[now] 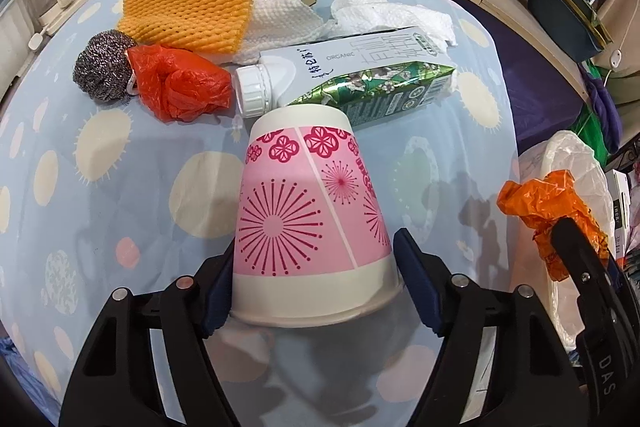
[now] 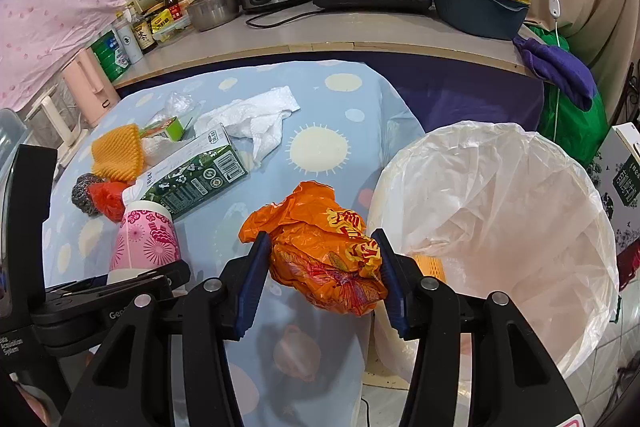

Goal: Collect trash
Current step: 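Carry the pink cup and orange wrapper over the trash bin with both tools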

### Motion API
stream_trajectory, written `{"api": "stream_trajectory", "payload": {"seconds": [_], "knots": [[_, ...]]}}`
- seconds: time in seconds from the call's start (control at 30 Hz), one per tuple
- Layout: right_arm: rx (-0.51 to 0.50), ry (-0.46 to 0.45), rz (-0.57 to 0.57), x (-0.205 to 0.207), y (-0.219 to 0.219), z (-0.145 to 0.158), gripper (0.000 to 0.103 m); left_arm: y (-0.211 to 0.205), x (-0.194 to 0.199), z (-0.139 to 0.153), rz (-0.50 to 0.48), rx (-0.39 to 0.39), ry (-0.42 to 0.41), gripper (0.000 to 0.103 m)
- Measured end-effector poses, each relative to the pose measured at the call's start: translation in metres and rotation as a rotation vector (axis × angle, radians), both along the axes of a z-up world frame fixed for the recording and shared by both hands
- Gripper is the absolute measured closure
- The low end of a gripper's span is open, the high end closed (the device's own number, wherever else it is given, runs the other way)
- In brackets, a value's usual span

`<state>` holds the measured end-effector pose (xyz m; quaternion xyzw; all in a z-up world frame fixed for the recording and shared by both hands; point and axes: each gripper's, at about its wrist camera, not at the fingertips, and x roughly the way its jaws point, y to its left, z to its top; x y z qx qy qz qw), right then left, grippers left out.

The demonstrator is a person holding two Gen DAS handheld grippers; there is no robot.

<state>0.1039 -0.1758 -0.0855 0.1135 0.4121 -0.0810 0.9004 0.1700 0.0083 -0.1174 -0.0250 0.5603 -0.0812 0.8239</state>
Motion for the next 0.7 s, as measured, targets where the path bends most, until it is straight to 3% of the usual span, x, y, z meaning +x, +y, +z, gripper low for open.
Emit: {"api": "stream_trajectory", "payload": {"seconds": [0.4,0.7], "knots": [[0.011,-0.032,0.004,-0.022,0.003,0.014,0.054,0.002,-0.038,0.039,-0.023,0.047,-0.104,0.035],[0.01,-0.092,-0.017,-0.05,-0.002,0.041,0.054,-0.007,-0.068,0.077,-0.066,0.06,-0.193,0.035]]}}
